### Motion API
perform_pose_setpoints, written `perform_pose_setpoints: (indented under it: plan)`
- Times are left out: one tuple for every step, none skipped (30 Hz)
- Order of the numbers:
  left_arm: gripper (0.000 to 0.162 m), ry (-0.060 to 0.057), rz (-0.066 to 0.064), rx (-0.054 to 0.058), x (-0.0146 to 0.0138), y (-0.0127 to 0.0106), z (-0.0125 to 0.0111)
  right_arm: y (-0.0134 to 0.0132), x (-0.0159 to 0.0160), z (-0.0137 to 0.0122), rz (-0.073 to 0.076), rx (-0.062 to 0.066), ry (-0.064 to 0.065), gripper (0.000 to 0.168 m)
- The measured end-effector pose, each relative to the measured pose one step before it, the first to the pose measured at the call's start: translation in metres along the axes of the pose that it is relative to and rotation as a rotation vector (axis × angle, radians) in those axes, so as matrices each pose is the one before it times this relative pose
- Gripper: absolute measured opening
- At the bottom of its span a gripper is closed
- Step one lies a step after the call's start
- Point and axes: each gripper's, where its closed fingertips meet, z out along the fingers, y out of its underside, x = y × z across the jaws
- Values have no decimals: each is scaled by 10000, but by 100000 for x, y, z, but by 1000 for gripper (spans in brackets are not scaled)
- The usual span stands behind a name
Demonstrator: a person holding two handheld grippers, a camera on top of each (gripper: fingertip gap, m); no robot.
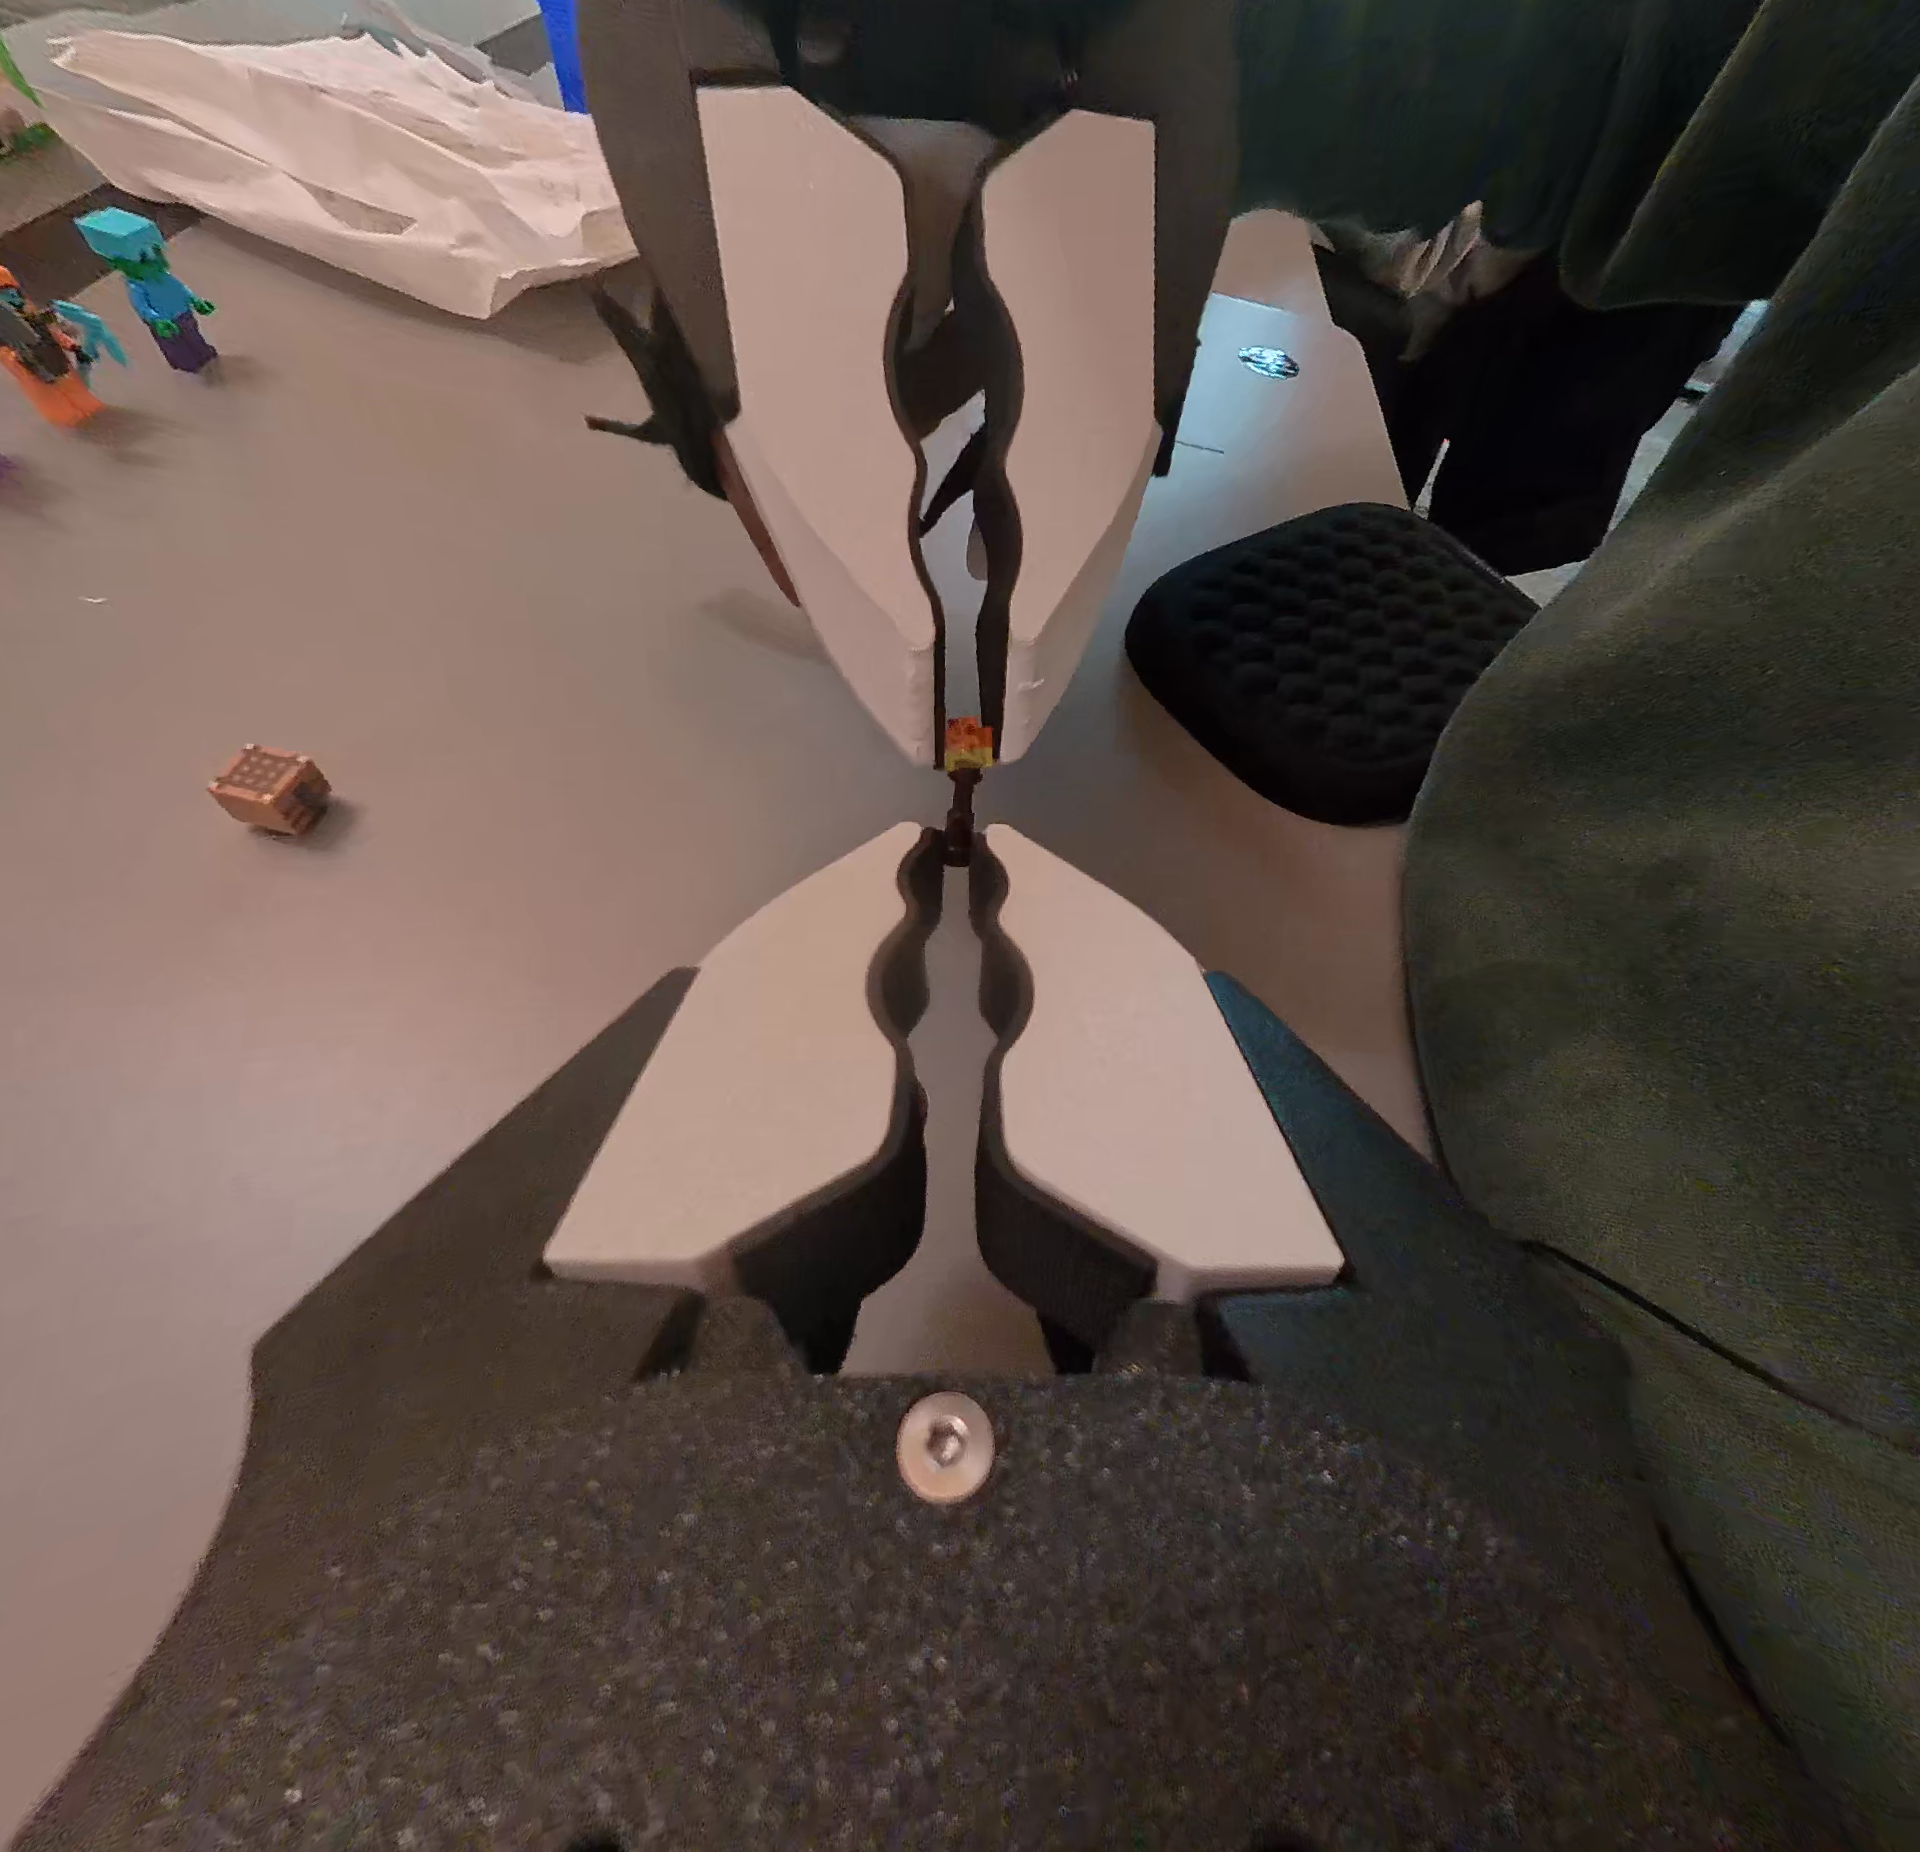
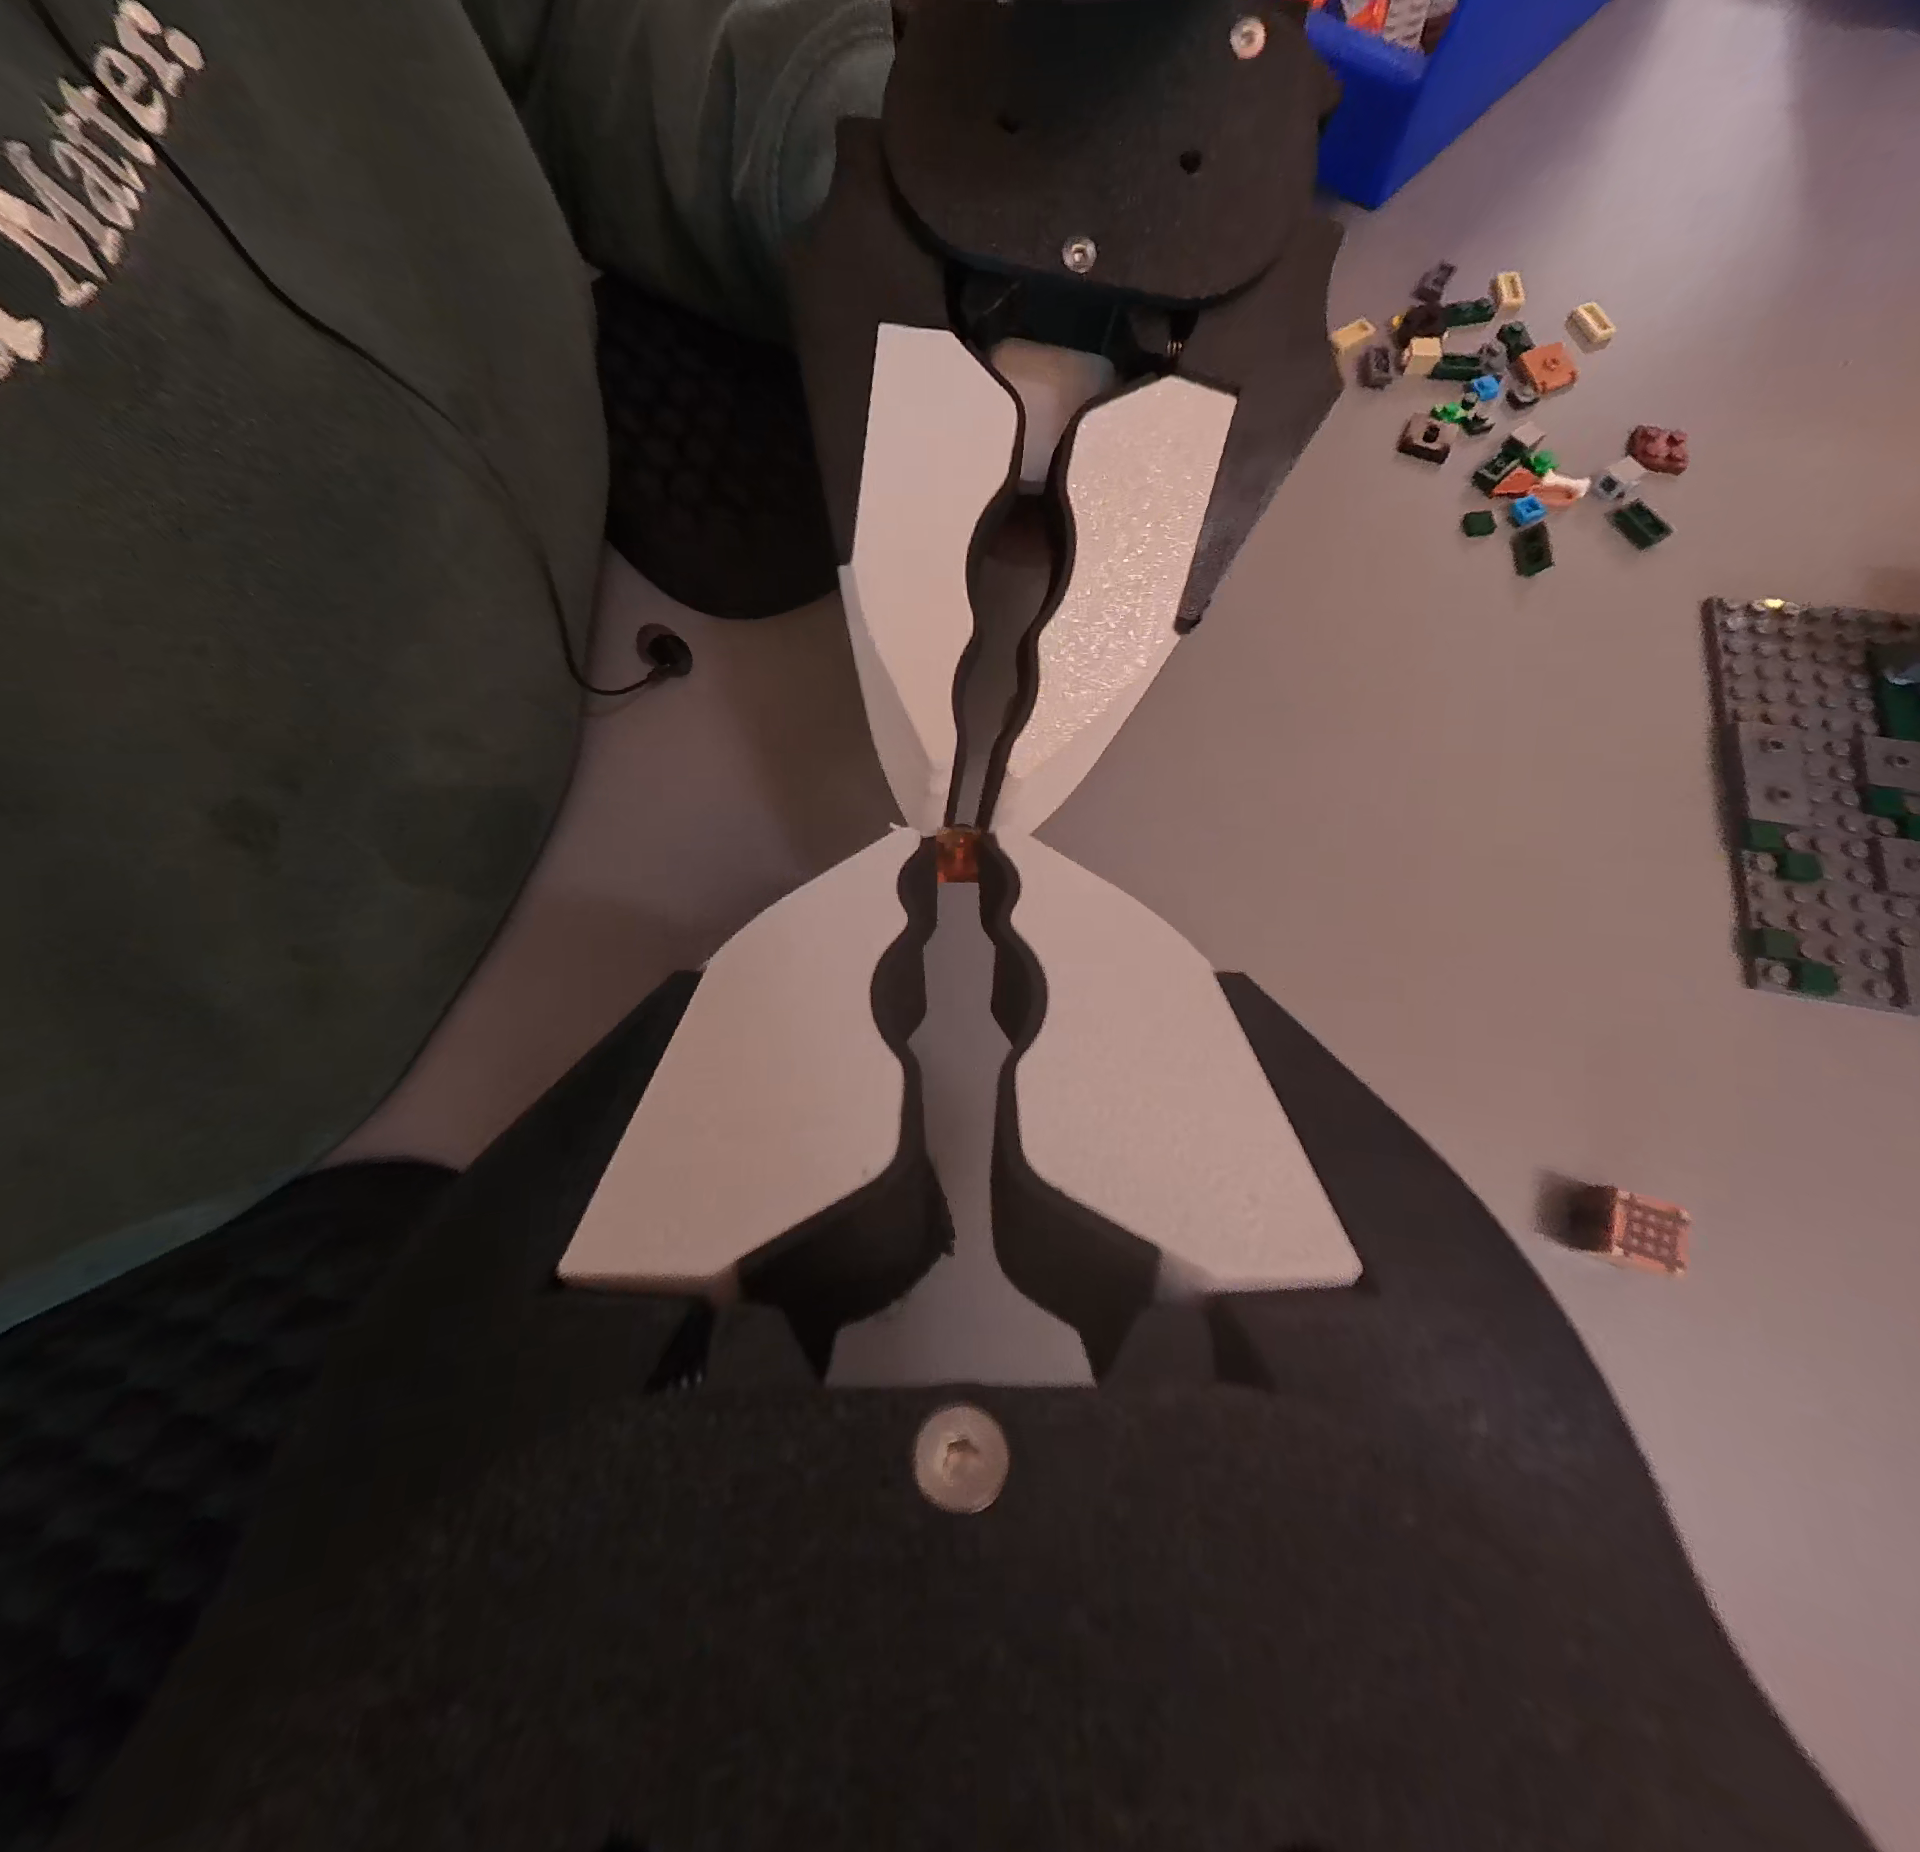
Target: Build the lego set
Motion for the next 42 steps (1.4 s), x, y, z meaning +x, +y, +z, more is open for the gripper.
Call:
perform_pose_setpoints:
  plan:
    - [5, 81, -118, -88, 107, 171, 143, 223, 44, 91, -18, -126, 106, 7]
    - [5, -6, -46, -74, -34, 169, 126, 198, -3, 114, 4, -86, 71, 7]
    - [5, 37, -46, -61, 44, 146, 155, 115, -100, 105, 55, -23, -13, 7]
    - [5, 50, -71, -71, 99, 144, 185, 188, -14, 104, 36, -70, 30, 7]
    - [5, -49, -57, -96, -83, 190, 143, 317, 33, 86, 8, -158, 68, 7]
    - [5, 18, -44, -101, -59, 213, 98, 293, -55, 88, 46, -134, -14, 7]
    - [5, 46, -35, -34, 26, 109, 90, 95, -82, 39, 107, 11, -73, 7]
    - [5, 23, 29, -37, 69, 43, 78, 78, -31, 24, 101, 30, -57, 7]
    - [5, -55, 63, -81, -69, 101, 60, 174, 7, 39, 44, -44, -24, 7]
    - [5, 10, -15, -43, -11, 106, 77, 142, -37, 44, 39, -21, -51, 7]
    - [5, 56, -31, -27, 54, 70, 70, 72, -56, 27, 44, 8, -51, 7]
    - [5, 7, 23, -29, 14, 64, 48, 72, -30, 16, 30, 2, -38, 7]
    - [5, 21, 4, -9, 18, 23, 57, 43, -30, -9, 26, 22, -25, 7]
    - [5, -15, 18, 3, -35, 3, 29, 42, 3, -11, 33, 23, -4, 7]
    - [5, 13, 3, 6, -17, -1, -1, -15, -3, -20, 50, 76, -7, 7]
    - [5, 10, -16, 28, -17, -31, -9, 14, -8, -3, 55, 70, -3, 7]
    - [5, -17, 3, -22, -32, 54, 20, 114, -12, 25, 51, 3, -15, 7]
    - [5, -13, 18, -41, -34, 101, 52, 89, -65, 60, 56, 22, -33, 7]
    - [5, 9, 6, -14, 16, 60, 46, 37, -93, 52, 88, 60, -55, 7]
    - [5, -3, 18, -20, -13, 44, 40, 80, -62, 57, 81, 34, -25, 7]
    - [5, -26, 46, -27, -39, 75, 68, 92, -31, 54, 51, 18, 28, 7]
    - [5, -20, 37, -19, -26, 78, 70, 67, -7, 52, 66, 16, 46, 7]
    - [5, 3, 55, 4, 16, 31, 64, -20, -11, -6, 68, 61, 53, 7]
    - [5, 4, -7, 42, 1, -56, 29, -15, 28, -62, 24, 38, 90, 7]
    - [5, -35, -4, 46, -69, -74, 4, 25, 86, -98, 9, -30, 133, 7]
    - [5, 2, -33, 53, -34, -72, 18, 15, 47, -87, 2, -43, 110, 7]
    - [5, 20, -21, 28, 20, -41, 41, 50, -12, -51, 8, -60, 68, 7]
    - [5, 4, 8, -18, 25, 27, 100, 106, 2, -3, 28, -78, 56, 7]
    - [5, -27, 24, -47, -17, 102, 143, 189, 9, 37, 38, -101, 50, 7]
    - [5, -7, 11, -56, 4, 136, 173, 178, 9, 62, 39, -82, 41, 7]
    - [5, -1, -4, -33, 11, 116, 163, 120, 13, 57, 54, -50, 49, 7]
    - [5, -10, 8, -18, -20, 105, 134, 94, 25, 64, 61, -47, 47, 7]
    - [5, -20, -13, -15, -41, 74, 90, 52, 47, 44, 60, -59, 67, 7]
    - [5, -27, -15, 20, -59, 33, 83, 58, 38, 21, 63, -80, 56, 7]
    - [5, 11, -25, 6, -20, 33, 98, 110, 33, 1, 51, -131, 60, 7]
    - [5, -27, -8, -10, -80, 38, 136, 180, 78, -1, 46, -159, 81, 7]
    - [5, -17, 9, -25, -71, 58, 170, 194, 57, 0, 73, -151, 57, 7]
    - [5, 6, 6, -45, -33, 56, 186, 207, 56, -9, 97, -120, 48, 7]
    - [5, -40, 41, -42, -86, 44, 171, 209, 84, 1, 89, -89, 64, 7]
    - [5, -56, 51, -37, -102, 35, 161, 214, 98, -18, 87, -67, 59, 7]
    - [5, -31, 21, -23, -57, 16, 149, 186, 65, -38, 73, -50, 37, 7]
    - [5, -43, 9, 7, -63, -15, 116, 156, 80, -52, 34, -28, 60, 7]
